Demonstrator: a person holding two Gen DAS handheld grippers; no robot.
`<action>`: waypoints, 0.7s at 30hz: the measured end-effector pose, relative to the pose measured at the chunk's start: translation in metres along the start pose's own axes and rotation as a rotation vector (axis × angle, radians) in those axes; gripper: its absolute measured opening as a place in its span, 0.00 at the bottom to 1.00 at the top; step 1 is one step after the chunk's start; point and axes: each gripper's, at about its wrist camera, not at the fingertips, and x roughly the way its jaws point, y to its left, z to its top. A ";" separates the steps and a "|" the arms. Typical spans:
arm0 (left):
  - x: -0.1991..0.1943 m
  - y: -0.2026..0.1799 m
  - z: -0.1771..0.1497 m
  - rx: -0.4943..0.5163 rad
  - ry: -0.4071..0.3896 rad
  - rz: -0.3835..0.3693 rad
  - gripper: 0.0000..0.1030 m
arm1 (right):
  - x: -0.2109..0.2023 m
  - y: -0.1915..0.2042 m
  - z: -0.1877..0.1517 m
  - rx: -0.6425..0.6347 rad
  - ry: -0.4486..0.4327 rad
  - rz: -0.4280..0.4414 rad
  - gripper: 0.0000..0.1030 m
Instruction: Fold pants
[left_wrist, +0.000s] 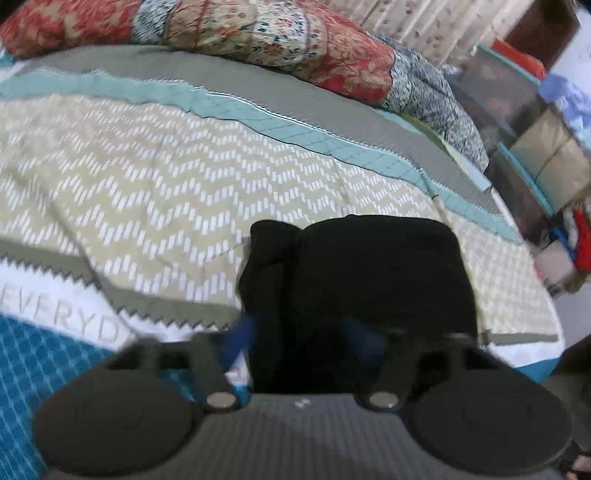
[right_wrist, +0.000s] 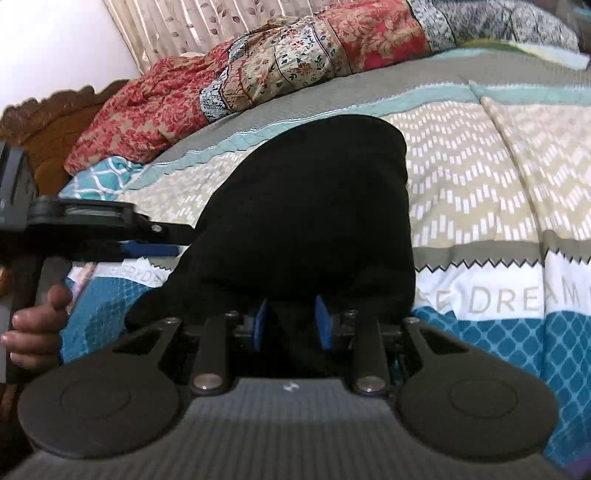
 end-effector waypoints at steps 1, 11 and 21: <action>-0.001 0.001 -0.003 -0.012 0.010 -0.018 0.75 | -0.004 -0.004 0.001 0.026 -0.001 0.014 0.31; -0.010 -0.022 -0.026 0.015 0.071 -0.107 0.14 | 0.003 -0.006 0.004 0.055 -0.005 0.009 0.33; -0.016 -0.020 -0.050 0.070 0.075 0.047 0.15 | -0.003 0.008 0.049 -0.040 -0.152 -0.011 0.39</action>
